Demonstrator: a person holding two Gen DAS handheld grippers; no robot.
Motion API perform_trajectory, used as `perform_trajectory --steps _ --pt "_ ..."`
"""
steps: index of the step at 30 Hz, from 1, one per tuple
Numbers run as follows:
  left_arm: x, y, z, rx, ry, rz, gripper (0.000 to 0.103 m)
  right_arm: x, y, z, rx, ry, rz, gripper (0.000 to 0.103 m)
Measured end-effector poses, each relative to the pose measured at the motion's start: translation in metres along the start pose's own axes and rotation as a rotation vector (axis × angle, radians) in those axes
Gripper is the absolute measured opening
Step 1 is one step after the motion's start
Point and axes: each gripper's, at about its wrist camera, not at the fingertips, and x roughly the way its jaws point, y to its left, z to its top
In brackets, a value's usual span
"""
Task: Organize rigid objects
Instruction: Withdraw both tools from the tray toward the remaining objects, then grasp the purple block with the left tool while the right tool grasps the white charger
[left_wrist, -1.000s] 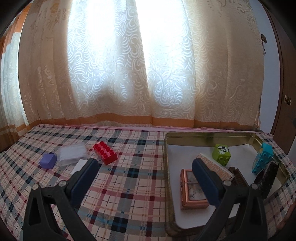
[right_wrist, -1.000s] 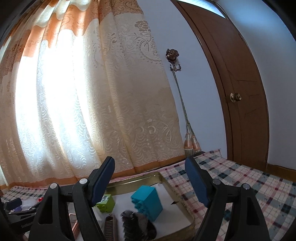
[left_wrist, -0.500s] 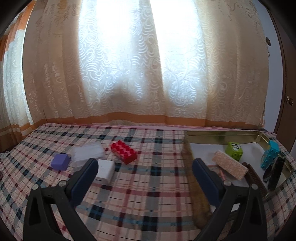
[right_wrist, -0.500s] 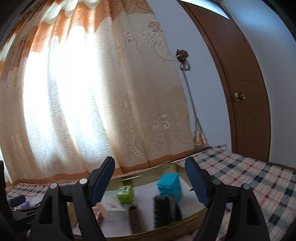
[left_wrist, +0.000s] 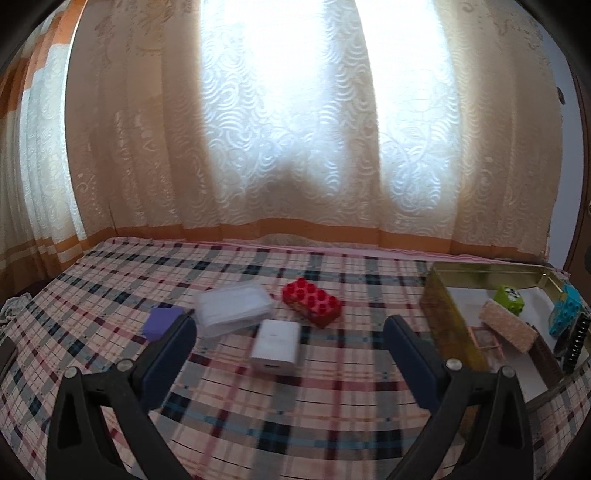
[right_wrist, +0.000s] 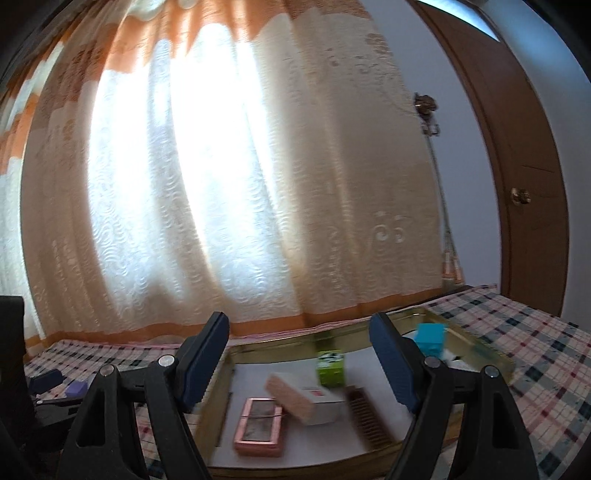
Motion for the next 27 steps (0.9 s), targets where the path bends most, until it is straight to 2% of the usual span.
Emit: perform_trajectory --steps 10,15,27 --pt "0.017 0.056 0.006 -0.034 0.026 0.066 0.103 0.013 0.059 -0.01 -0.002 0.045 0.098 0.08" --pt "0.032 0.097 0.008 -0.091 0.077 0.108 0.103 0.021 0.082 -0.015 -0.005 0.08 0.137 0.08" --pt "0.057 0.167 0.012 -0.165 0.146 0.247 0.103 0.064 0.14 -0.032 -0.018 0.269 0.228 0.08"
